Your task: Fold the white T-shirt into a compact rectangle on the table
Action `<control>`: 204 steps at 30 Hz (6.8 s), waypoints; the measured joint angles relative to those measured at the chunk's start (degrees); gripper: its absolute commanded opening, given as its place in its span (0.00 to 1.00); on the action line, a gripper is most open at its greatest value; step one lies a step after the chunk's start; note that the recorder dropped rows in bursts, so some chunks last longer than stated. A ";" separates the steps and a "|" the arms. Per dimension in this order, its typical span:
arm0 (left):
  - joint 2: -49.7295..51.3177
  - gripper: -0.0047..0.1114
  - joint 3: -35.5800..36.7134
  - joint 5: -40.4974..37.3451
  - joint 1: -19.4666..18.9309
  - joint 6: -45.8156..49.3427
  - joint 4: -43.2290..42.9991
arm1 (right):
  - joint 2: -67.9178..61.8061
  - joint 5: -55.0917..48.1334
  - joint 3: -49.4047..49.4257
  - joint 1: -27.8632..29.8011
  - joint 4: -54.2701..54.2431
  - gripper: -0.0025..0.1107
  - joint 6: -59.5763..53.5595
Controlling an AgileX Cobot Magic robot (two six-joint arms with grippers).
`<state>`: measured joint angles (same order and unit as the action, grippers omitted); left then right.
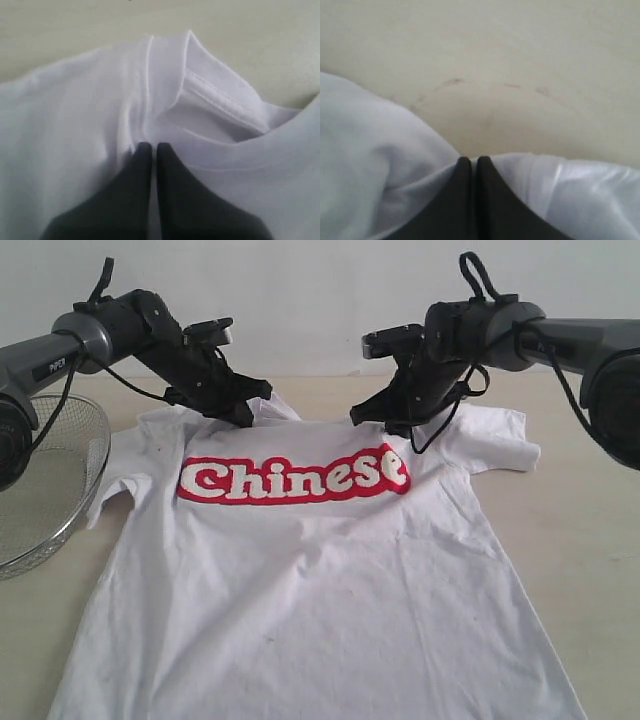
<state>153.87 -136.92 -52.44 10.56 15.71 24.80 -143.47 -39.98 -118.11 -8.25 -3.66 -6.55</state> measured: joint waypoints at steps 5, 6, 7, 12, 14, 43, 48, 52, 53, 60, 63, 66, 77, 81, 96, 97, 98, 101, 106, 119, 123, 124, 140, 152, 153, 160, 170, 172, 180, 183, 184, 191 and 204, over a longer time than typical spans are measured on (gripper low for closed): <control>0.00 0.08 0.00 0.11 0.00 0.00 0.00 | -0.11 0.39 0.00 3.23 0.51 0.02 2.04; 0.00 0.08 0.00 0.20 0.00 0.00 0.12 | -0.11 0.29 0.00 4.01 0.51 0.02 2.15; 0.00 0.08 0.00 0.20 0.00 0.00 0.24 | -0.11 0.29 0.00 4.75 0.51 0.02 2.14; 0.00 0.08 0.00 0.20 0.00 0.00 0.80 | -0.11 0.40 0.00 6.82 -1.14 0.02 2.30; 0.00 0.08 0.00 0.23 0.00 0.00 1.48 | -0.11 0.62 0.00 7.07 -2.41 0.02 2.14; -0.67 0.08 -0.09 -16.09 0.79 5.56 9.56 | 2.85 -14.39 5.53 6.63 -30.62 0.02 -20.42; -0.67 0.08 -0.09 -17.07 0.79 5.56 9.56 | 3.18 -14.93 7.90 6.40 -30.30 0.02 -20.54; -0.67 0.08 -0.09 -17.07 0.79 5.56 9.56 | 3.70 -16.60 8.50 6.40 -30.10 0.02 -20.83; -0.67 0.08 -0.09 -17.07 0.79 5.56 9.56 | 3.83 -17.17 8.54 6.40 -29.84 0.02 -20.87; -0.67 0.08 -0.09 -17.18 0.79 5.56 9.56 | 6.53 -22.53 9.31 6.40 -26.72 0.02 -21.76; -0.67 0.08 -0.09 -17.18 0.79 5.56 9.56 | 7.61 -22.99 9.31 6.40 -25.98 0.02 -21.87; -0.67 0.08 -0.09 -17.18 0.79 5.56 9.56 | 8.32 -21.37 9.31 6.40 -26.70 0.02 -21.87; -0.67 0.08 -0.09 -17.18 0.79 5.56 9.56 | 9.91 -5.65 9.31 6.40 -32.55 0.02 -21.87; -0.67 0.08 -0.09 -17.18 0.79 5.56 9.56 | 9.55 -1.70 9.31 6.40 -28.67 0.02 -21.25; -0.67 0.08 -0.09 -16.98 0.79 5.56 9.56 | 9.92 -9.52 9.31 17.12 -21.71 0.02 -15.36; -0.67 0.08 -0.09 -16.98 0.79 5.56 9.56 | 9.92 -10.12 9.31 17.73 -21.57 0.02 -15.38; -0.67 0.08 -0.09 -16.98 0.79 5.56 9.56 | 9.92 -10.45 9.31 18.37 -21.25 0.02 -15.30; -0.67 0.08 -0.09 -16.88 0.79 5.56 9.70 | 9.92 -11.12 9.31 19.29 -18.82 0.02 -13.59; -0.67 0.08 -0.09 -16.88 0.79 5.56 9.70 | 9.92 -12.13 9.31 19.43 -11.64 0.02 -9.89; -0.67 0.08 -0.09 -16.75 0.79 5.56 10.06 | 6.76 -13.90 9.31 19.57 -5.73 0.02 -5.99; -0.67 0.08 -0.09 -17.08 0.79 5.56 10.06 | 6.76 -14.24 9.31 19.57 -1.38 0.02 -2.90; -0.67 0.08 -0.09 -17.08 0.79 5.56 10.06 | 6.76 -14.63 9.31 19.71 -0.38 0.02 -1.66; -0.67 0.08 -0.09 -17.08 0.79 5.56 10.06 | 7.10 -18.56 9.32 25.89 -12.33 0.02 -7.08; -0.67 0.08 -0.09 -16.97 0.79 5.56 10.06 | 10.94 -5.36 9.21 14.79 -36.34 0.06 -22.93; -0.67 0.08 -0.09 -16.97 0.79 5.56 10.06 | 10.85 -3.57 9.21 13.45 -35.80 0.11 -23.15; -0.67 0.08 -0.09 -17.10 0.79 5.56 10.06 | 10.43 1.72 9.16 11.70 -32.53 0.38 -23.28; -0.67 0.08 -0.09 -17.10 0.79 5.56 10.79 | 6.56 -3.77 9.07 11.70 -26.41 0.38 -21.10; -0.67 0.08 -0.09 -17.10 0.79 5.56 10.78 | 6.56 -4.96 9.07 11.70 -25.74 0.39 -21.44; -0.67 0.08 -0.09 -17.10 0.79 5.56 10.78 | 6.56 -10.20 9.07 11.70 -23.64 0.44 -24.07; -0.67 0.08 -0.09 -17.10 0.79 5.56 10.78 | 6.56 -10.56 9.07 11.60 -23.64 0.44 -24.46; -0.67 0.08 -0.09 -17.10 0.79 5.56 10.78 | 6.56 -10.53 9.07 11.60 -23.64 0.44 -24.46; -0.67 0.08 -0.09 -17.10 0.79 5.56 10.90 | 6.56 -10.63 9.07 11.60 -23.52 0.34 -24.46; -0.67 0.08 -0.09 -17.10 0.79 5.56 11.00 | 6.42 -4.67 9.07 7.49 -22.50 0.33 -26.74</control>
<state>153.20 -137.00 -69.53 11.35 21.27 35.80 -137.05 -44.65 -109.05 -0.76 -26.16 -33.29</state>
